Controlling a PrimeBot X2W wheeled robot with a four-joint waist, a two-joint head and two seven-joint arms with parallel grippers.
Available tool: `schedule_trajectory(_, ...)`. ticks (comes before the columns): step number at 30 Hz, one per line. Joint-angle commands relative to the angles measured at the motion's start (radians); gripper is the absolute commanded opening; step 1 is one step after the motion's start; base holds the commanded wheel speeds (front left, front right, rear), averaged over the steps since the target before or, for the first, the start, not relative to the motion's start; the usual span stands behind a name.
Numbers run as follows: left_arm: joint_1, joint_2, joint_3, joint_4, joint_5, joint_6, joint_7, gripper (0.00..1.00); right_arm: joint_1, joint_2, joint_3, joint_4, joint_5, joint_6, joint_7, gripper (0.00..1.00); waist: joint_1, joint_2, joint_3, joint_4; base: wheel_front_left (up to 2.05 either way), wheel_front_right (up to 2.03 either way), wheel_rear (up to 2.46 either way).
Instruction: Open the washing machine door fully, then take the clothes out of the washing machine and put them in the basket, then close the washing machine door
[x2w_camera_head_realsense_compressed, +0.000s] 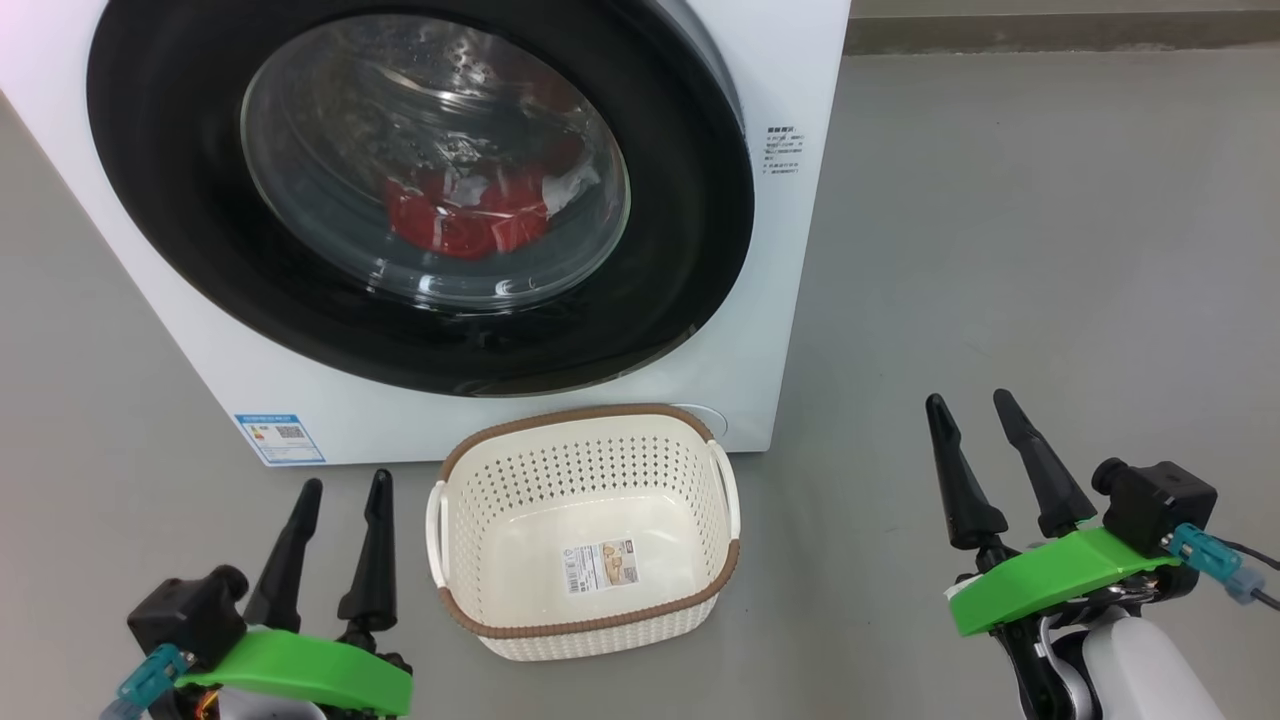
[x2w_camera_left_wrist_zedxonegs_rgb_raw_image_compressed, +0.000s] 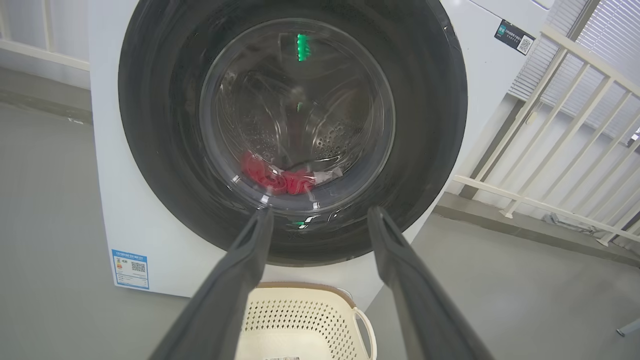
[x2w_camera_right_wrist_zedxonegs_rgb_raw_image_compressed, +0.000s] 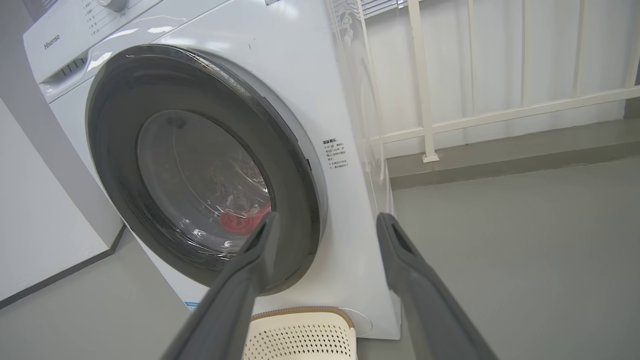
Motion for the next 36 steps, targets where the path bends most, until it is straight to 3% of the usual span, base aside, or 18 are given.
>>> schedule_trajectory(1, -0.044, 0.014, 0.024, -0.025, 0.034, -0.006, -0.016, 1.00, -0.047, -0.010, 0.023, -0.023, -0.042, 0.001, -0.017, 1.00, -0.0001, 0.0000, -0.001, 0.000, 0.00, 0.00, 0.00)
schedule_trajectory(18, -0.076, 0.016, 0.008, -0.007, 0.207, -0.007, -0.066, 1.00, -0.079, -0.014, 0.046, -0.012, -0.186, 0.001, -0.067, 1.00, -0.0001, 0.0000, -0.001, 0.005, 0.00, 0.00, 0.00)
schedule_trajectory(36, -0.072, 0.016, 0.008, 0.009, 0.194, -0.007, -0.066, 1.00, -0.071, -0.014, 0.047, 0.000, -0.186, 0.001, -0.067, 1.00, -0.0001, 0.0000, -0.012, 0.002, 0.00, 0.00, 0.00)
